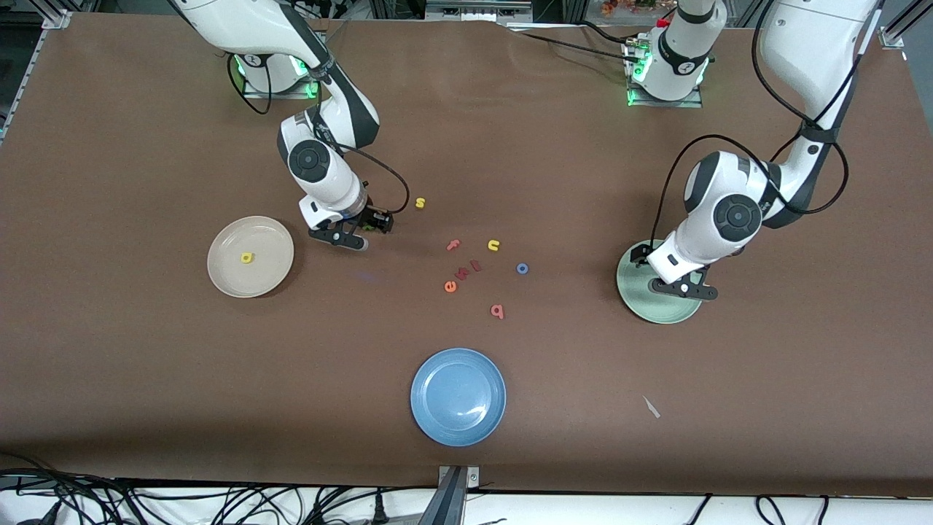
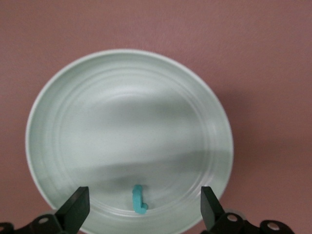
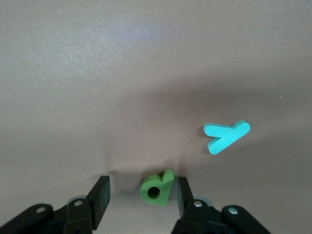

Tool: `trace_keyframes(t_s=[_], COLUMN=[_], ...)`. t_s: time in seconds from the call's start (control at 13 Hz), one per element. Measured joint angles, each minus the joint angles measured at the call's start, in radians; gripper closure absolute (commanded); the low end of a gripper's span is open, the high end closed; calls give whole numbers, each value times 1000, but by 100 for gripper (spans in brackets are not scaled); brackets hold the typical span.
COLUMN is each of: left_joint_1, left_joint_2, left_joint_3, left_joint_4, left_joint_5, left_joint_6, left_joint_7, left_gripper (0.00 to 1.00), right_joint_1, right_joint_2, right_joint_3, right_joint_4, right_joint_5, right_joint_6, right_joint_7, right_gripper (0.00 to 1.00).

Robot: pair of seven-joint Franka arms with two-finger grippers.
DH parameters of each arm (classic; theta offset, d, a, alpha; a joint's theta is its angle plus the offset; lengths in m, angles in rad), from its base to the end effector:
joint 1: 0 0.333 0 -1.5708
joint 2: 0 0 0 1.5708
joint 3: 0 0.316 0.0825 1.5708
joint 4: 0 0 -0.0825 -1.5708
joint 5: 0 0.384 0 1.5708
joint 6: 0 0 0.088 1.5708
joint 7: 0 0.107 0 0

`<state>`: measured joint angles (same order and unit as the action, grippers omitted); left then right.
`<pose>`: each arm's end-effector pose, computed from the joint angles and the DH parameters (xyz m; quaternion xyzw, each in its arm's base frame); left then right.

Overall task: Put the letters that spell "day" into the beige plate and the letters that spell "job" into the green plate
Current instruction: 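Grasp the green letter with the right gripper while the left gripper reaches, then carry the green letter to the beige plate while the left gripper grasps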

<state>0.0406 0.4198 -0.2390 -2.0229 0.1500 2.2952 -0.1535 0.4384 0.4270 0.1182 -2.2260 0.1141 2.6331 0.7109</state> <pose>0.5765 -0.1103 0.2348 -0.9955 0.0690 0.0639 0.0152 0.4634 0.2872 0.1788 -0.9899 0.1318 0.0384 0.0360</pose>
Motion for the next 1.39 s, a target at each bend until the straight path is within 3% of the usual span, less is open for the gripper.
trace_keyframes(t_s=[0.31,0.69,0.85,1.0,1.31,1.39], left_joint_1=[-4,-25,-48,-82,-118,-124], left_joint_2=[-6,-2,10,38,94,102], left_joint_3=[-103,-213,-225,-226,-225,-225], left_joint_4=[123,161,164,167,174,175], left_joint_5=[0,-10,-48,-55,-55,-55], left_joint_6=[-155,-169,-169,-135,-14,13], left_joint_7=[-187,-402,-456,-504,-552,-558], left_gripper=[0,0,1,2,17,17], right_joint_1=[0,0,-1,-2,-2,-2], right_joint_2=[0,0,-1,-3,-5,-5], right_joint_3=[-1,-3,-5,-6,-7,-7], right_joint_4=[-6,-14,-14,-15,-17,-17], right_joint_5=[0,0,0,0,0,0], right_joint_6=[0,1,1,-1,-3,-3], right_joint_7=[0,0,0,0,0,0], right_gripper=[46,57,67,69,72,74])
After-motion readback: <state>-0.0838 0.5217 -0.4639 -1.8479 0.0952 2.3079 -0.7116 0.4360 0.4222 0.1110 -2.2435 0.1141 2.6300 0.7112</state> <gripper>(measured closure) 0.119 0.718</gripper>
